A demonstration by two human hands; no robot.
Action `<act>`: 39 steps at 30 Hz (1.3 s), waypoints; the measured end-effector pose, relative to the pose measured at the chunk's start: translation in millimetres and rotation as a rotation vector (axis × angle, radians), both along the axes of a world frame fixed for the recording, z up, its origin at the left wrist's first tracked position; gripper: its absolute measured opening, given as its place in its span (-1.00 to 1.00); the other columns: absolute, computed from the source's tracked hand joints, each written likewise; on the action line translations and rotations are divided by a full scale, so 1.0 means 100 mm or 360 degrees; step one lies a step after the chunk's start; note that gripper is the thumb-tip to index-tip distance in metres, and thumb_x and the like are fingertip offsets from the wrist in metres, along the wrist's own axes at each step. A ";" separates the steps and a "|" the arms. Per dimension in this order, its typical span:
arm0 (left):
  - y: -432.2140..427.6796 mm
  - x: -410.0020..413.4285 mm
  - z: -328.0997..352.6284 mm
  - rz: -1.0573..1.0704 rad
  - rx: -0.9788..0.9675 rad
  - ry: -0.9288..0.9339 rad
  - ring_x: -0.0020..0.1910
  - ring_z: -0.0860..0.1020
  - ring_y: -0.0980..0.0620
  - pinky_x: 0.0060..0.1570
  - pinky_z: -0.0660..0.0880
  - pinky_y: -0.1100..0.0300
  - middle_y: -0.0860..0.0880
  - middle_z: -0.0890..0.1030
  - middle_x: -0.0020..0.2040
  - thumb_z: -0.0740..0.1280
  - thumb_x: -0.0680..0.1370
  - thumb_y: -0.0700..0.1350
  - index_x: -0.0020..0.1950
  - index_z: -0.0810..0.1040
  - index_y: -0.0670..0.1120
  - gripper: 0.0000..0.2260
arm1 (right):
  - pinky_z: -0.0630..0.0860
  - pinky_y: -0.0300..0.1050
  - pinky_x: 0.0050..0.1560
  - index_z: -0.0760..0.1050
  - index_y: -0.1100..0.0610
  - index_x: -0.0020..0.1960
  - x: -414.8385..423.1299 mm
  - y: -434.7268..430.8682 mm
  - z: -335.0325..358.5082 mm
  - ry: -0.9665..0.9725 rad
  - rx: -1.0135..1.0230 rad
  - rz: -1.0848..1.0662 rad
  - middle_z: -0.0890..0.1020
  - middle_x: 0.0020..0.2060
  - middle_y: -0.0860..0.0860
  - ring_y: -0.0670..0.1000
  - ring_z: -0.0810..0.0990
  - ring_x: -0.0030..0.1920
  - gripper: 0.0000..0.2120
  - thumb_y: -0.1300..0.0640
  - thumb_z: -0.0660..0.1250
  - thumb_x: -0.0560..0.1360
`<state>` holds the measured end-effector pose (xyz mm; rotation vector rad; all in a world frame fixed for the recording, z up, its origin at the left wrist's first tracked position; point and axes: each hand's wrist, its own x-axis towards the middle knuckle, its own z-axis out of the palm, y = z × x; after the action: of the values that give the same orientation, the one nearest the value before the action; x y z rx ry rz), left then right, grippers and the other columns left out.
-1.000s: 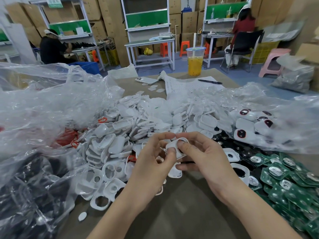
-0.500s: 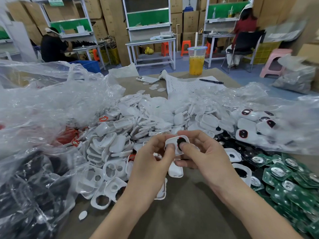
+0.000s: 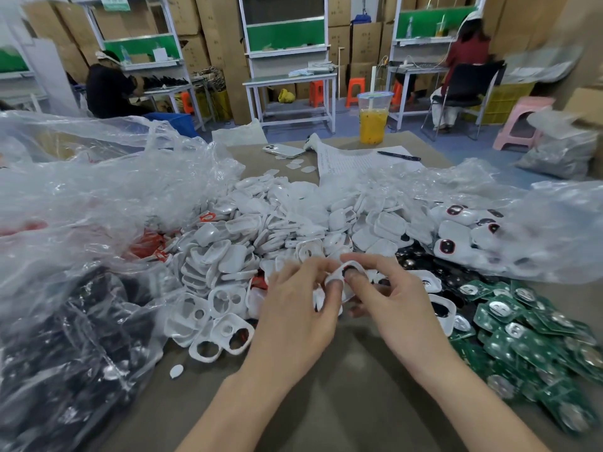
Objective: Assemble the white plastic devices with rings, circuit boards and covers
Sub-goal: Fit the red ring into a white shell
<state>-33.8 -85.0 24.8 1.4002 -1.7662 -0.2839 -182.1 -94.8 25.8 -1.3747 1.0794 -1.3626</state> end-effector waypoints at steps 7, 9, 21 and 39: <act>0.40 0.03 -0.10 -0.0232 0.0075 -0.0214 0.13 0.42 0.22 0.12 0.34 0.35 0.26 0.49 -0.03 0.22 0.62 0.08 0.20 0.48 0.16 -0.82 | 0.51 -0.36 -0.21 0.63 -0.19 0.03 -0.09 0.43 -0.18 0.0532 -0.0026 -0.0176 0.52 -0.03 -0.27 -0.15 0.64 -0.24 -0.86 0.04 0.36 0.59; 0.45 0.01 -0.10 -0.0246 0.0009 -0.0362 0.05 0.39 0.21 0.12 0.31 0.31 0.32 0.41 -0.14 0.24 0.63 0.05 0.20 0.53 0.11 -0.82 | 0.42 -0.45 -0.26 0.62 -0.20 0.04 -0.11 0.49 -0.22 0.0663 -0.0032 -0.0242 0.52 -0.02 -0.25 -0.18 0.61 -0.24 -0.87 0.03 0.35 0.60; 0.37 -0.01 -0.16 -0.0172 -0.0007 -0.0448 0.08 0.33 0.15 0.20 0.21 0.27 0.23 0.40 -0.06 0.26 0.62 0.06 0.19 0.61 0.15 -0.80 | 0.28 -0.19 0.01 0.66 0.01 0.17 -0.05 0.46 -0.30 0.1351 -0.0100 -0.0573 0.51 0.06 -0.05 0.01 0.45 0.12 -0.73 -0.06 0.28 0.61; 0.36 -0.02 -0.14 0.0063 -0.0083 -0.0223 0.19 0.42 0.07 0.27 0.29 0.16 0.10 0.60 0.11 0.28 0.65 -0.08 0.20 0.64 -0.01 -0.81 | 0.40 0.11 0.16 0.61 0.05 0.19 -0.04 0.64 -0.11 0.1445 -0.0205 -0.1217 0.58 0.10 0.07 0.15 0.51 0.13 -0.76 0.17 0.36 0.53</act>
<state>-35.8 -49.1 11.2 1.4460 -1.8433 -0.1201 -186.0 -30.6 14.5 -1.8305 2.3278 -1.3127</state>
